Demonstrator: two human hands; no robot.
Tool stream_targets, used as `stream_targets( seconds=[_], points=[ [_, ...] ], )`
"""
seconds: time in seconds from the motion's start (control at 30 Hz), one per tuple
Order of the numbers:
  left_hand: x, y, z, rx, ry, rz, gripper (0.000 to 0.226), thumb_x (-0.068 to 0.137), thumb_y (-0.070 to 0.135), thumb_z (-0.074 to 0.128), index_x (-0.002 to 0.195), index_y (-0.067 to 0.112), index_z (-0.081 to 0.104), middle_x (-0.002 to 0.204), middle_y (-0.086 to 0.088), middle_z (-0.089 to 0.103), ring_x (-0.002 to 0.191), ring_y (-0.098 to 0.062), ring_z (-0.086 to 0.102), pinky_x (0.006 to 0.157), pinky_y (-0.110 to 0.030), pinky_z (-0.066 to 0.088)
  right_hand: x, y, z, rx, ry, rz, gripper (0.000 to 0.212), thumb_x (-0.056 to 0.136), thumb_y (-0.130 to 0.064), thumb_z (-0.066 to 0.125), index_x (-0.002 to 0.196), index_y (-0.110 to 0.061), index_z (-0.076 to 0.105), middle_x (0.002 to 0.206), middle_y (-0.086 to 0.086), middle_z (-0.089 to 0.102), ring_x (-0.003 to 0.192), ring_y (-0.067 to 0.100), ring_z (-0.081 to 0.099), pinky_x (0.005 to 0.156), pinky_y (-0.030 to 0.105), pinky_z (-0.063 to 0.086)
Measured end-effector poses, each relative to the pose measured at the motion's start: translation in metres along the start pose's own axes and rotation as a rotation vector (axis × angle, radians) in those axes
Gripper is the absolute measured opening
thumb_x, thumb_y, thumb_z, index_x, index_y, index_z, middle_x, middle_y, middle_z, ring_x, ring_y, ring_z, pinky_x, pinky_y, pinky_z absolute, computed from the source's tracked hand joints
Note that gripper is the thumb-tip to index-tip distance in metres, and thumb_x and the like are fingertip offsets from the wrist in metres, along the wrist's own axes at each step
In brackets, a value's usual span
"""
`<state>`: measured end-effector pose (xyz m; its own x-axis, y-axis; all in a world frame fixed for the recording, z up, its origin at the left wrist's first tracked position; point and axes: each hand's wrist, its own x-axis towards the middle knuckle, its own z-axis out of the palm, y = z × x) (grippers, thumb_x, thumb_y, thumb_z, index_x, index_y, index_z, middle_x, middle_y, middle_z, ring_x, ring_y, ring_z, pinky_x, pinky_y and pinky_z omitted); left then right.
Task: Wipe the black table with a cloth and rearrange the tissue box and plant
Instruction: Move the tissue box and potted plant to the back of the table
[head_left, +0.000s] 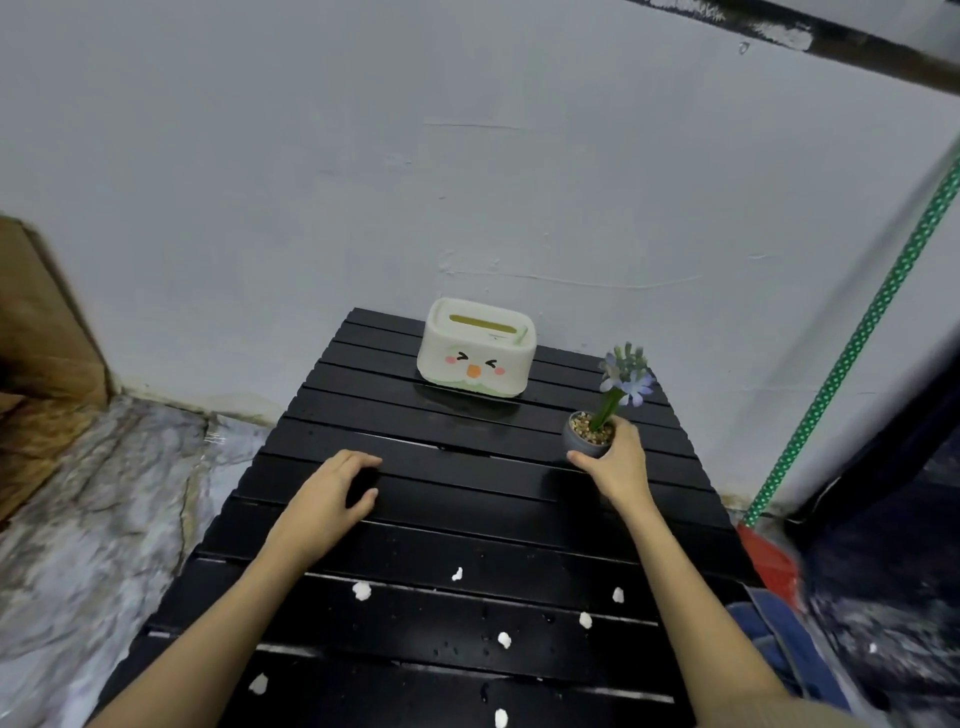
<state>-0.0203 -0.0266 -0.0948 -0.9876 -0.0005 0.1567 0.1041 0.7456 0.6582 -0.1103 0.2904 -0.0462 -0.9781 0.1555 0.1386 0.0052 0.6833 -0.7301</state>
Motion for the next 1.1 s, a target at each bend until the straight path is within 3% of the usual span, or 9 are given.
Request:
stream_targets(
  seconds=[0.3, 0.6, 0.8, 1.1],
  points=[
    [0.003, -0.007, 0.006, -0.006, 0.024, 0.021, 0.035, 0.085, 0.018, 0.057, 0.119, 0.019, 0.050, 0.121, 0.004, 0.052, 0.115, -0.011, 0.048, 0.097, -0.022, 0.036, 0.090, -0.013, 0.031, 0.028, 0.041, 0.043, 0.066, 0.067, -0.010, 0.078, 0.122, 0.002, 0.042, 0.128, 0.023, 0.042, 0.116, 0.035, 0.047, 0.097, 0.038, 0.039],
    [0.005, -0.013, 0.009, -0.027, 0.054, 0.046, 0.034, 0.085, 0.020, 0.057, 0.118, 0.024, 0.050, 0.114, 0.019, 0.042, 0.111, 0.000, 0.043, 0.099, -0.020, 0.034, 0.116, 0.001, 0.057, 0.029, 0.001, 0.066, 0.073, 0.070, -0.009, 0.076, 0.130, 0.001, 0.034, 0.134, 0.024, 0.035, 0.122, 0.037, 0.041, 0.103, 0.042, 0.035],
    [0.005, -0.012, 0.009, -0.031, 0.041, 0.038, 0.034, 0.085, 0.021, 0.056, 0.119, 0.025, 0.050, 0.116, 0.019, 0.043, 0.111, 0.001, 0.042, 0.101, -0.022, 0.034, 0.103, 0.007, 0.040, 0.066, -0.020, 0.071, 0.081, 0.072, -0.011, 0.075, 0.136, -0.003, 0.027, 0.140, 0.022, 0.031, 0.125, 0.035, 0.040, 0.107, 0.045, 0.036],
    [0.002, -0.007, 0.002, -0.019, 0.010, 0.028, 0.032, 0.084, 0.018, 0.057, 0.116, 0.020, 0.052, 0.111, 0.015, 0.047, 0.111, -0.008, 0.049, 0.101, -0.029, 0.038, 0.006, 0.005, -0.009, 0.118, -0.052, 0.024, 0.070, 0.077, -0.011, 0.070, 0.135, -0.009, 0.031, 0.141, 0.016, 0.033, 0.126, 0.029, 0.041, 0.106, 0.045, 0.039]
  ],
)
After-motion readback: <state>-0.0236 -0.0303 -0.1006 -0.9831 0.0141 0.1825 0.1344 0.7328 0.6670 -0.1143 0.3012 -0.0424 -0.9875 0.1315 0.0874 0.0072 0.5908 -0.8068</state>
